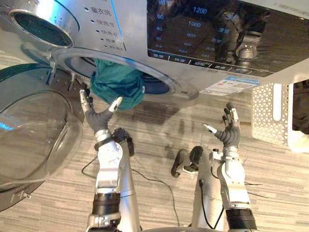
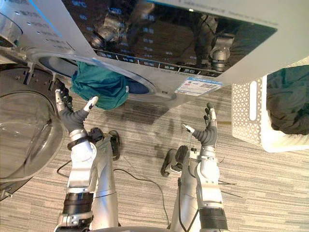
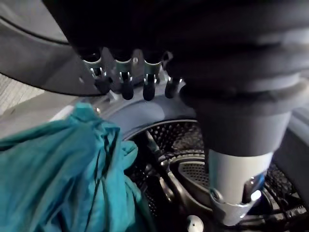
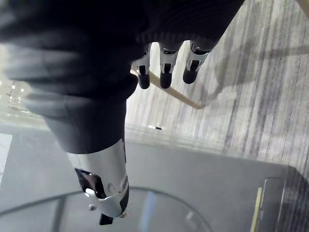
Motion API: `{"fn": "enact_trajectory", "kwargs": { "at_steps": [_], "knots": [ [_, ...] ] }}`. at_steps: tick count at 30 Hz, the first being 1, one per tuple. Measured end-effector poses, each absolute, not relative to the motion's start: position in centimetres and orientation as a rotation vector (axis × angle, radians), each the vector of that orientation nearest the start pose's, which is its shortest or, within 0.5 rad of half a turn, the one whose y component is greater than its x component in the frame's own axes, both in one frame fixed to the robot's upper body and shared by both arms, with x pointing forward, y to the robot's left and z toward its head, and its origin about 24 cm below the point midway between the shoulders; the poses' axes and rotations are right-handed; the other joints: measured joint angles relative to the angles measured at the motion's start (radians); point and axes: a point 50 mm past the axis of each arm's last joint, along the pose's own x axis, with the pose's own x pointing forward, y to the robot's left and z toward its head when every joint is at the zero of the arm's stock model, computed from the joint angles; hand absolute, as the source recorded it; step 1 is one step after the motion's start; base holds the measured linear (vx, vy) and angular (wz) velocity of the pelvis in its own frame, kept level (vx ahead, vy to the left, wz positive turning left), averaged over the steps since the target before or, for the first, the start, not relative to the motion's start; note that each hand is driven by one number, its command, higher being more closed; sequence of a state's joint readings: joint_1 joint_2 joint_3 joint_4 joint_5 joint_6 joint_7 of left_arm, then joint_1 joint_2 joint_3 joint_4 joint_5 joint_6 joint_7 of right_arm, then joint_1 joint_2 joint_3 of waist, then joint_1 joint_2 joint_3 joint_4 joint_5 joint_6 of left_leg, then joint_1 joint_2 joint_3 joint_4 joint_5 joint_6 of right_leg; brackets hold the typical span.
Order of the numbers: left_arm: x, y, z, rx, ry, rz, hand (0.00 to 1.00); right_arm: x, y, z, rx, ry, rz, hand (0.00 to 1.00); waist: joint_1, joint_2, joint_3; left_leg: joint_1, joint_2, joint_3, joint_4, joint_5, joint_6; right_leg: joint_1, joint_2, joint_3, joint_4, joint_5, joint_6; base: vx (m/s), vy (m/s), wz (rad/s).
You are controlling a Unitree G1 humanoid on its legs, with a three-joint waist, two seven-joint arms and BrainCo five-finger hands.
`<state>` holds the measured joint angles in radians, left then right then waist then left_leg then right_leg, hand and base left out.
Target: Pick up the laundry basket with both hands and put the clothes into the washing machine.
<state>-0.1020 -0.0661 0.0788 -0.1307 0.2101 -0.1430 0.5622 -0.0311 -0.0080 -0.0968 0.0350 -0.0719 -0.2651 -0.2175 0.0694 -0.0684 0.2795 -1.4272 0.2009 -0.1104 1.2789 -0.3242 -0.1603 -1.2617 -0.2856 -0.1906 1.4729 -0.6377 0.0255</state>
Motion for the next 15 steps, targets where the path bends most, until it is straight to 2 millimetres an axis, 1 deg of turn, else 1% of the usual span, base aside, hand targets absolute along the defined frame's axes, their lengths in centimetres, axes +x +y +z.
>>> {"fn": "enact_trajectory", "kwargs": {
  "at_steps": [2, 4, 6, 7, 8, 10, 12, 14, 15],
  "knots": [
    [25.2, 17.6, 10.3, 0.047, -0.372, 0.638, 0.00, 25.3, -18.1, 6.4, -0.062, -0.254, -0.297, 0.00, 0.000, 0.000, 0.000, 0.011, -0.010, -0.001, -0.017, 0.009, 0.001, 0.014, -0.013, -0.004, -0.010, -0.001, 0.002, 0.02, -0.005, 0.17],
    [24.9, 17.8, 9.8, 0.052, -0.348, 0.644, 0.00, 25.4, -18.0, 6.1, -0.061, -0.244, -0.296, 0.00, 0.002, 0.000, 0.000, 0.014, -0.010, 0.000, -0.021, 0.009, 0.001, 0.017, -0.014, -0.004, -0.012, -0.001, 0.003, 0.01, -0.004, 0.09],
    [25.2, 18.0, 8.5, 0.023, -0.285, 0.643, 0.00, 25.5, -17.5, 6.0, -0.059, -0.239, -0.284, 0.00, 0.002, 0.000, 0.000, 0.013, -0.010, -0.001, -0.021, 0.010, 0.002, 0.017, -0.014, -0.004, -0.012, -0.002, 0.003, 0.00, 0.000, 0.00],
    [25.5, 17.9, 7.4, 0.006, -0.232, 0.636, 0.00, 25.5, -17.2, 5.9, -0.058, -0.236, -0.273, 0.00, 0.001, 0.001, 0.000, 0.011, -0.010, -0.001, -0.021, 0.011, 0.002, 0.017, -0.014, -0.004, -0.012, -0.002, 0.003, 0.00, 0.000, 0.00],
    [25.8, 17.7, 6.4, -0.048, -0.180, 0.606, 0.00, 25.5, -17.1, 6.0, -0.058, -0.235, -0.265, 0.00, 0.001, 0.001, 0.000, 0.009, -0.010, -0.001, -0.021, 0.011, 0.003, 0.016, -0.014, -0.004, -0.012, -0.002, 0.003, 0.00, 0.000, 0.00],
    [26.5, 17.4, 5.4, -0.107, -0.121, 0.560, 0.00, 25.6, -16.9, 6.0, -0.058, -0.233, -0.259, 0.00, 0.001, 0.001, 0.000, 0.008, -0.010, -0.001, -0.020, 0.012, 0.002, 0.015, -0.013, -0.004, -0.012, -0.002, 0.003, 0.00, 0.000, 0.00],
    [27.3, 16.9, 5.1, -0.179, -0.092, 0.516, 0.00, 25.7, -16.8, 6.0, -0.067, -0.231, -0.246, 0.00, 0.000, 0.001, 0.000, 0.004, -0.009, -0.001, -0.018, 0.012, 0.001, 0.011, -0.013, -0.004, -0.012, -0.002, 0.003, 0.01, 0.003, -0.02],
    [28.9, 15.9, 5.6, -0.237, -0.090, 0.460, 0.00, 25.8, -16.9, 6.0, -0.078, -0.229, -0.240, 0.00, 0.000, 0.001, 0.000, -0.009, -0.007, -0.002, -0.009, 0.012, 0.001, -0.003, -0.012, -0.002, -0.008, -0.002, 0.003, 0.02, 0.010, -0.05],
    [29.4, 15.6, 5.9, -0.248, -0.094, 0.443, 0.00, 25.8, -17.0, 6.0, -0.079, -0.230, -0.238, 0.00, -0.001, 0.001, 0.001, -0.014, -0.006, -0.003, -0.005, 0.012, 0.001, -0.006, -0.011, -0.002, -0.006, -0.002, 0.003, 0.02, 0.015, -0.06]
  ]
}}
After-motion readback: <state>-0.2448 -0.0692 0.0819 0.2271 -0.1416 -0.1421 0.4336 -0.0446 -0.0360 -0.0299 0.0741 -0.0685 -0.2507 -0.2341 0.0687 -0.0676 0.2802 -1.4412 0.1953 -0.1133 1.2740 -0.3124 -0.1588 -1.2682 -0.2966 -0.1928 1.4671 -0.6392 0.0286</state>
